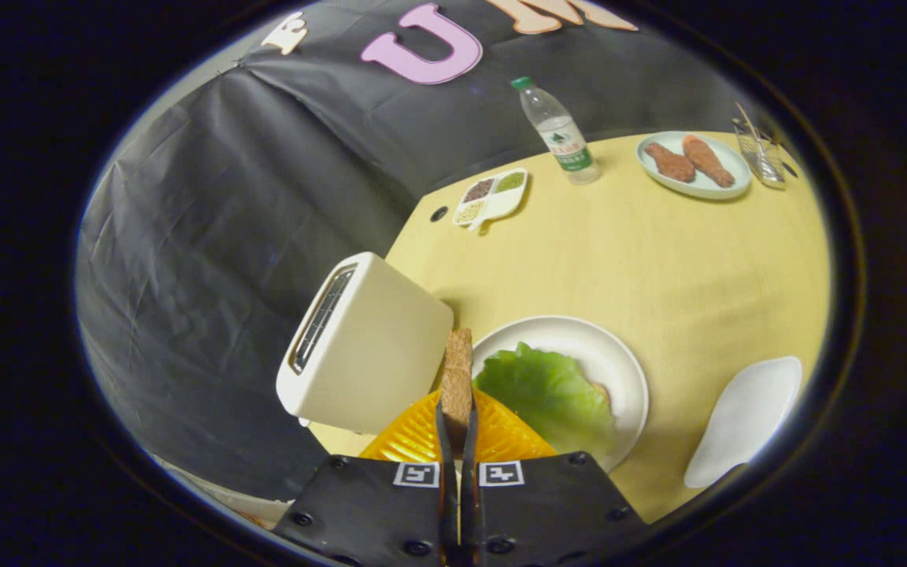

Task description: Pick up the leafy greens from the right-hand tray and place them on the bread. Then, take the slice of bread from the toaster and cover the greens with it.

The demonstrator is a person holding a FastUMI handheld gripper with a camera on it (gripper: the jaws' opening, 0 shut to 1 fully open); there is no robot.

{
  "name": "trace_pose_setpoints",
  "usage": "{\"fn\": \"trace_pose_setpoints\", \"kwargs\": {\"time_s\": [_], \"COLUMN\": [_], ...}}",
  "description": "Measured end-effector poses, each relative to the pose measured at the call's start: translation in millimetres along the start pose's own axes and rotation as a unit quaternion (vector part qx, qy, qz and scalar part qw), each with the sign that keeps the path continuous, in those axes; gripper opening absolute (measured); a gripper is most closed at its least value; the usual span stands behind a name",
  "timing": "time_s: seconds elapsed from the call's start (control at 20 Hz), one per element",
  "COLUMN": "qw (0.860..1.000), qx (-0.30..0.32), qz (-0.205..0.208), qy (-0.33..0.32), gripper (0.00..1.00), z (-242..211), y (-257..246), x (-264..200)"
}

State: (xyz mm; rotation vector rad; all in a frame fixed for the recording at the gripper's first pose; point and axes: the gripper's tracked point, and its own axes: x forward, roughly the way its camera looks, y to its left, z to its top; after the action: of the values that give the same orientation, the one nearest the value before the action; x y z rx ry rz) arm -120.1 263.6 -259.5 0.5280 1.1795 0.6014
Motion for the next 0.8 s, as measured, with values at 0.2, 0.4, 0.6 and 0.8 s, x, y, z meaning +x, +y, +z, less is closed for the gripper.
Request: {"fn": "trace_pose_setpoints", "kwargs": {"time_s": [0.2, 0.4, 0.6, 0.8], "qw": [1.0, 0.999, 0.997, 0.997], "qx": [0.005, -0.004, -0.042, -0.045], "qz": [-0.021, -0.04, -0.068, -0.06], "qy": [0.007, 0.015, 0.02, -0.002], "gripper": [0.2, 0.5, 0.8, 0.98], "z": [-6, -12, -22, -14], "y": [-20, -34, -53, -52], "x": [-1, -3, -6, -18]}}
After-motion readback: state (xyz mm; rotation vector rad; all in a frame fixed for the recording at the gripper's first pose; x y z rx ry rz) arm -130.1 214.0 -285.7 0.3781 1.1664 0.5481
